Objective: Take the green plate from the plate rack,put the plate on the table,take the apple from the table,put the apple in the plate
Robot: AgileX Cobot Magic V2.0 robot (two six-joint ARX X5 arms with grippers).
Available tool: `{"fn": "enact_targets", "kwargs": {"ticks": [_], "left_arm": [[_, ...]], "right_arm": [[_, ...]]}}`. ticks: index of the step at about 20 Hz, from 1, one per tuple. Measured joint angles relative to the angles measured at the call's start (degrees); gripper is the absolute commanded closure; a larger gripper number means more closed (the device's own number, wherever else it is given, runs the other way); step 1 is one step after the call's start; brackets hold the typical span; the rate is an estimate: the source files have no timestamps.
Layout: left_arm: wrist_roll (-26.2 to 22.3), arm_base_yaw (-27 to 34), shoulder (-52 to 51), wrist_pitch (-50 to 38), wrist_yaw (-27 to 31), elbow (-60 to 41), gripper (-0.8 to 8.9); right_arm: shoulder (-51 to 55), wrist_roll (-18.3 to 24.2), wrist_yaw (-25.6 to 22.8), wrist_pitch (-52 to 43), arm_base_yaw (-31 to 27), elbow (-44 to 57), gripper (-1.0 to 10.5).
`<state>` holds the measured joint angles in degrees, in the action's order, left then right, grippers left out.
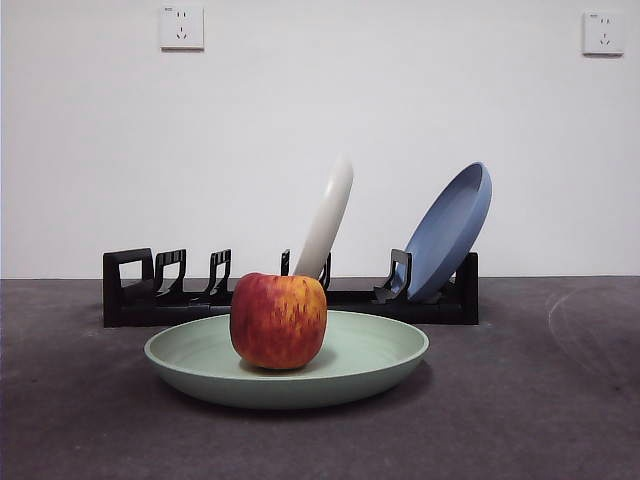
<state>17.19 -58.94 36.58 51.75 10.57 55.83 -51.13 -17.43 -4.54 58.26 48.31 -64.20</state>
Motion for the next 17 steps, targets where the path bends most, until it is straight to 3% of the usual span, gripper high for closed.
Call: {"fn": "enact_targets", "kwargs": {"ticks": [5,9,17], "left_arm": [[0.00,0.00,0.07,0.09,0.00,0.00,8.22],[0.04,0.00,0.09,0.11,-0.22,0.00,8.21],[0.44,0.00,2.25,1.11,-1.31,0.00,8.16]], "right_arm": [[0.00,-0.39,-0.26,0.31,0.00,-0.02,9.7],[0.00,-1.84,-4.44,0.74,0.00,-0.02,9.6],[-0.07,-4.37,-5.51,1.99,0.00,0.00,9.6]]}}
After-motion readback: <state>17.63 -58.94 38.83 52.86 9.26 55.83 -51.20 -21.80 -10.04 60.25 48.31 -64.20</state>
